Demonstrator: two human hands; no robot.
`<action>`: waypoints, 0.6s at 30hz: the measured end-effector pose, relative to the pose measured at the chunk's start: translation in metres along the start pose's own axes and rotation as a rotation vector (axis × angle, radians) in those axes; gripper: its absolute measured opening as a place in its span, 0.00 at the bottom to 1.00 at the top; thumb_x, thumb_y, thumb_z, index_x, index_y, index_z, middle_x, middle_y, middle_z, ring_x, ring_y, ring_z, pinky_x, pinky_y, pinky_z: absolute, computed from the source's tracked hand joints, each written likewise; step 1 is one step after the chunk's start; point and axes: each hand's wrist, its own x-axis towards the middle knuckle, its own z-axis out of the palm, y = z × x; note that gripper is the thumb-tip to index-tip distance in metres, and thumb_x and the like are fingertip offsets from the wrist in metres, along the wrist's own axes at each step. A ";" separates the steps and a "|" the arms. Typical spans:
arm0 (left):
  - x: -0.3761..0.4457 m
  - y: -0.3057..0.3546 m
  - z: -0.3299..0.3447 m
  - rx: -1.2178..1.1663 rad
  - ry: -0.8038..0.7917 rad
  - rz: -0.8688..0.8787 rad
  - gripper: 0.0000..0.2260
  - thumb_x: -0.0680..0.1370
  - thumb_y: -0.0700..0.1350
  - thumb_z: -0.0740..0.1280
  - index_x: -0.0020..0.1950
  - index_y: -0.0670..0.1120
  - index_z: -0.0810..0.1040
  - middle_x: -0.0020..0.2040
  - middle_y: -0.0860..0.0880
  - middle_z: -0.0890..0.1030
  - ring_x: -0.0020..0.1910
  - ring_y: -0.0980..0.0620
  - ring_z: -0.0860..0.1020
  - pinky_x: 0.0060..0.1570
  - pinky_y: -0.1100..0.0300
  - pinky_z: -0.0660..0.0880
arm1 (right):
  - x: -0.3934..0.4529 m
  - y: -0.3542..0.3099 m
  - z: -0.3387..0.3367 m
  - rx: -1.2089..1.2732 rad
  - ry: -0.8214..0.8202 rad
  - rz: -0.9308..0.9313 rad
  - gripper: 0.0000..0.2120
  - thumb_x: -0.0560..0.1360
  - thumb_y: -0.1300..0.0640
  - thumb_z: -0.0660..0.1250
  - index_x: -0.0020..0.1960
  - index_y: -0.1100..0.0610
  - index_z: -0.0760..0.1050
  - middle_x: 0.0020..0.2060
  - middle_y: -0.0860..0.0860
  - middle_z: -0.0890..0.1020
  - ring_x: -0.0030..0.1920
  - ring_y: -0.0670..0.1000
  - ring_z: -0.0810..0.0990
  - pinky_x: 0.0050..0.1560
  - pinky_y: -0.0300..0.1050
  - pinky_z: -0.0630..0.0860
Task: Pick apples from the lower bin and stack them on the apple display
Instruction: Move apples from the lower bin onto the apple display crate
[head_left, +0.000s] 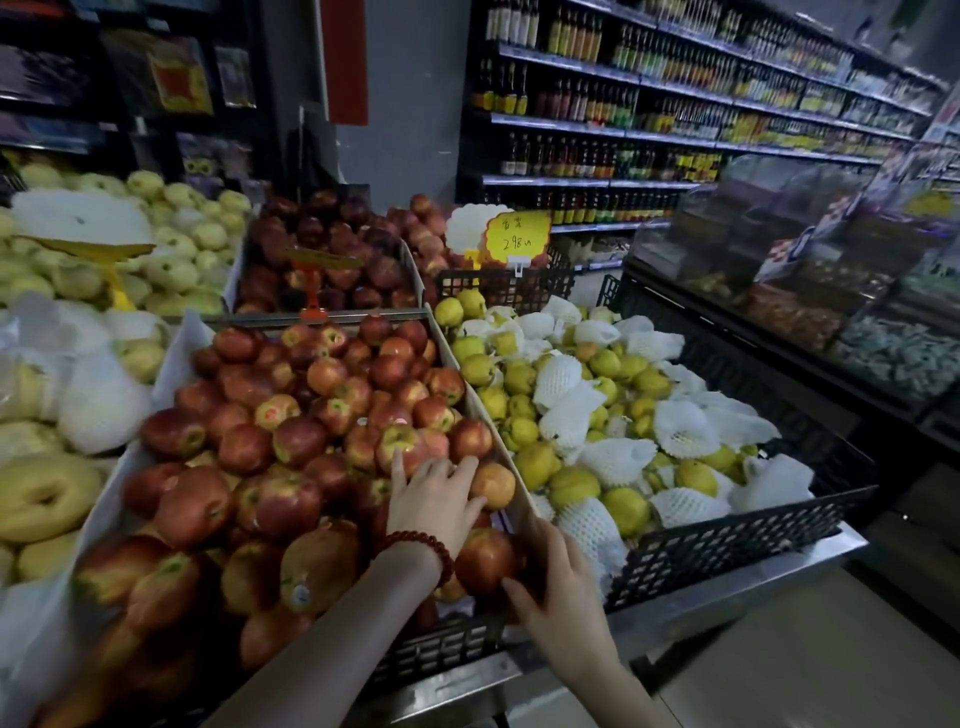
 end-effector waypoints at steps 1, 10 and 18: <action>-0.002 -0.001 -0.004 -0.013 -0.005 0.000 0.18 0.79 0.56 0.56 0.68 0.53 0.66 0.61 0.50 0.76 0.65 0.48 0.70 0.74 0.43 0.50 | -0.001 -0.002 -0.004 0.004 0.014 -0.006 0.30 0.75 0.50 0.68 0.73 0.55 0.61 0.66 0.51 0.69 0.66 0.52 0.69 0.64 0.44 0.70; -0.020 -0.007 -0.040 -0.284 -0.081 -0.052 0.14 0.79 0.54 0.57 0.60 0.50 0.72 0.50 0.49 0.79 0.48 0.49 0.78 0.43 0.51 0.78 | 0.000 -0.024 -0.024 0.088 0.097 -0.019 0.08 0.74 0.54 0.69 0.52 0.52 0.73 0.47 0.50 0.77 0.46 0.49 0.75 0.44 0.39 0.69; -0.071 -0.016 -0.060 -0.588 0.080 -0.167 0.10 0.77 0.52 0.62 0.46 0.49 0.80 0.28 0.53 0.75 0.28 0.56 0.73 0.30 0.64 0.72 | -0.011 -0.064 -0.038 0.577 0.026 -0.021 0.06 0.76 0.57 0.67 0.41 0.56 0.78 0.22 0.45 0.73 0.26 0.44 0.71 0.31 0.42 0.69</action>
